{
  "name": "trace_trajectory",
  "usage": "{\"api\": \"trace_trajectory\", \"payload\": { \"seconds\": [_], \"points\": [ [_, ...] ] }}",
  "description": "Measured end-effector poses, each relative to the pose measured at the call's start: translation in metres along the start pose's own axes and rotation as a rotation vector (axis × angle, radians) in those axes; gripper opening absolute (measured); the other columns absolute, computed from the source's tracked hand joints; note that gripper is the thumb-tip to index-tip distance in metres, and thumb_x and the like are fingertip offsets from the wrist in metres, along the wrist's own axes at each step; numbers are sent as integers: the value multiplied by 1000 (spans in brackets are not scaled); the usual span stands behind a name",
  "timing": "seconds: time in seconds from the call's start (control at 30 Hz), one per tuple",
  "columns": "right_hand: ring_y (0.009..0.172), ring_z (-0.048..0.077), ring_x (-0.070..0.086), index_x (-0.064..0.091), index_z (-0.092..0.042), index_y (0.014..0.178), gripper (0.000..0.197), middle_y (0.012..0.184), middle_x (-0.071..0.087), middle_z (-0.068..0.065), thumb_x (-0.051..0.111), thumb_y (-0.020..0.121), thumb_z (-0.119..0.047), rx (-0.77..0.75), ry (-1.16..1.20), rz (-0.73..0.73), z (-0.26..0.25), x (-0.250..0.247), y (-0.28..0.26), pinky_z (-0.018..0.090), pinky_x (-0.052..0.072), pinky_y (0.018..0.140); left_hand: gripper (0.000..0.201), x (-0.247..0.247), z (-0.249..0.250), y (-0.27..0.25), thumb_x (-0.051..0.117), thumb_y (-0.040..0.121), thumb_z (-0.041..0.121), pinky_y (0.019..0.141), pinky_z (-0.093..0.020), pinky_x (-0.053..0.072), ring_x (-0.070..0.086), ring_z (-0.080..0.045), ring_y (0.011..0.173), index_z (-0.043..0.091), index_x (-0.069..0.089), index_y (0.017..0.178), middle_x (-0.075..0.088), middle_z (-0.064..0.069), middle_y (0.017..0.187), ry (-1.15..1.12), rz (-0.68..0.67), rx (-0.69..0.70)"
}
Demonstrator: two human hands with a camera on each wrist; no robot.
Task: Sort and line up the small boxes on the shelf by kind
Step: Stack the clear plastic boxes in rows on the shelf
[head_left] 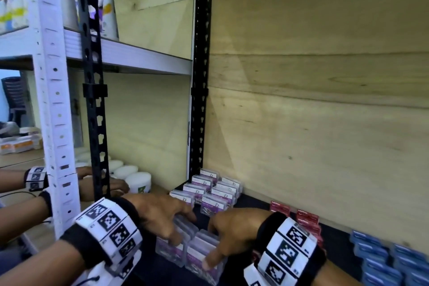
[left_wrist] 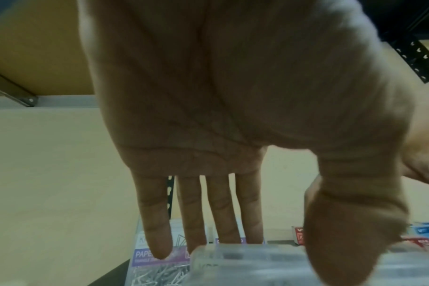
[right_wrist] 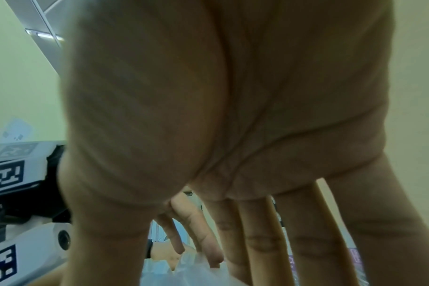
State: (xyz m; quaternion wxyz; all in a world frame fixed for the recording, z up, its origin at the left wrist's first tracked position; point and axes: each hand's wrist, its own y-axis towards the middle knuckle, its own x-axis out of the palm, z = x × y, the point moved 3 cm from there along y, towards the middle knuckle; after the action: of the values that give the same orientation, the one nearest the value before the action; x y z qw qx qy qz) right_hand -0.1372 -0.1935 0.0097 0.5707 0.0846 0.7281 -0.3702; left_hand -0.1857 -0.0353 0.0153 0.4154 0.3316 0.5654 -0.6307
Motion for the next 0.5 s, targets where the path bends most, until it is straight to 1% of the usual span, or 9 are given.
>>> {"api": "trace_trajectory", "payload": {
  "seconds": [0.07,0.13,0.2,0.3,0.43,0.5],
  "points": [
    [99,25,64,61,-14,121,66,112,68,5,69,79,-64,4,19,8,2,3,2,38,53,87,74,1,-1,2,73,78,38,102,-31,42,44,-9,124,49,36,141,41,17,141,62,-14,11],
    [99,25,65,64,-13,117,63,110,69,5,69,79,-63,0,31,30,3,6,4,38,53,87,76,2,-3,5,77,75,35,103,-35,43,44,-10,124,51,38,138,41,17,141,93,-13,28],
    [99,26,66,64,-12,116,64,111,69,7,69,78,-63,1,22,49,3,7,5,38,53,86,73,3,-4,8,80,74,34,103,-37,44,45,-10,123,51,42,134,44,17,138,99,8,48],
    [99,27,66,65,-10,114,67,110,70,8,69,77,-66,4,4,63,4,9,9,39,53,85,67,3,-4,8,80,76,31,102,-36,44,48,-9,119,48,48,132,48,17,132,81,41,68],
    [97,27,67,65,-11,113,69,108,70,8,69,75,-68,2,-7,77,4,9,12,39,53,83,64,4,-9,8,79,74,39,102,-37,44,49,-8,118,54,47,128,50,20,129,68,58,77],
    [96,27,67,65,-11,112,69,107,70,8,68,76,-69,-2,-14,74,4,10,14,39,54,84,65,5,-10,8,78,74,41,102,-38,44,48,-9,119,55,47,128,49,20,130,77,61,69]
  ]
}}
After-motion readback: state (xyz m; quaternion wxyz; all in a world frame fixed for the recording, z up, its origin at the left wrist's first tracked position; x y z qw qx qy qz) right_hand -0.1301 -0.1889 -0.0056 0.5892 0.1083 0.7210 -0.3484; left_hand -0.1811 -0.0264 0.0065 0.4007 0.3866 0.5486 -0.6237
